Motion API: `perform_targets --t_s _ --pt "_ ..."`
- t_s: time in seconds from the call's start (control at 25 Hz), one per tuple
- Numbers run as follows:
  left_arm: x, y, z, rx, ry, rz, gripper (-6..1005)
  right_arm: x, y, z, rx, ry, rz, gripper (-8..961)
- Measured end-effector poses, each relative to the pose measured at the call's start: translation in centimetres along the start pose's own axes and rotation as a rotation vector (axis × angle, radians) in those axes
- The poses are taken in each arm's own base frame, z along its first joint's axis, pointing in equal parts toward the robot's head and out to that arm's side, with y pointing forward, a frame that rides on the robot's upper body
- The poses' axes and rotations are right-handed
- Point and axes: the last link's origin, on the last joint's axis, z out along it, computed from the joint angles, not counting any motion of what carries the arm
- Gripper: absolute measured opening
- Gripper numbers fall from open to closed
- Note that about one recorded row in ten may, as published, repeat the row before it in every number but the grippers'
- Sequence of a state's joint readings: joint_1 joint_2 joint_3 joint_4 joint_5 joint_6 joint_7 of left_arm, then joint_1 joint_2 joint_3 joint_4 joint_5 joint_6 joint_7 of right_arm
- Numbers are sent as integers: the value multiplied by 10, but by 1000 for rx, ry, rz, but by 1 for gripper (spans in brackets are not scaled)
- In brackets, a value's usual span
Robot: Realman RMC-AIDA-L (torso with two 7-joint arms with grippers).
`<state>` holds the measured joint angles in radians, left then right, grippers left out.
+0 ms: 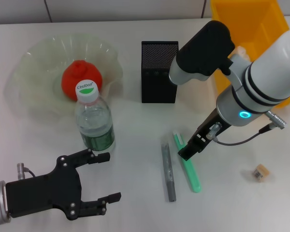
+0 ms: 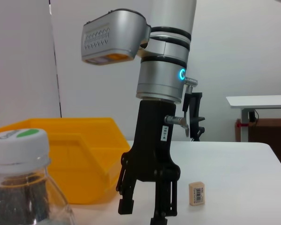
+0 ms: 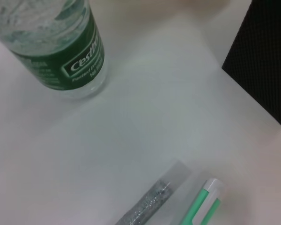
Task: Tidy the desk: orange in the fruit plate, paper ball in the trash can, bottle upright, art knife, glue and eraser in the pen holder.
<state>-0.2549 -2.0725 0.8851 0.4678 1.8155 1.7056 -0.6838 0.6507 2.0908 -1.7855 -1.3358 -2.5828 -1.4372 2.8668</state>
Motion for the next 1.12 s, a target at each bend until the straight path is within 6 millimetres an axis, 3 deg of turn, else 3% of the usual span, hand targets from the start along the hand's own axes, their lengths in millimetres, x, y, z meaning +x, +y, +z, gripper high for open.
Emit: perform_targets --t_s 0.72,0.96,1.12 --pt "1 -1 1 2 2 2 815 -2 1 15 7 24 -2 688" --pt "1 -1 1 2 2 3 815 -6 5 11 -25 -15 15 471" --pt "0 -1 1 0 1 2 815 -6 4 12 -23 -8 13 543"
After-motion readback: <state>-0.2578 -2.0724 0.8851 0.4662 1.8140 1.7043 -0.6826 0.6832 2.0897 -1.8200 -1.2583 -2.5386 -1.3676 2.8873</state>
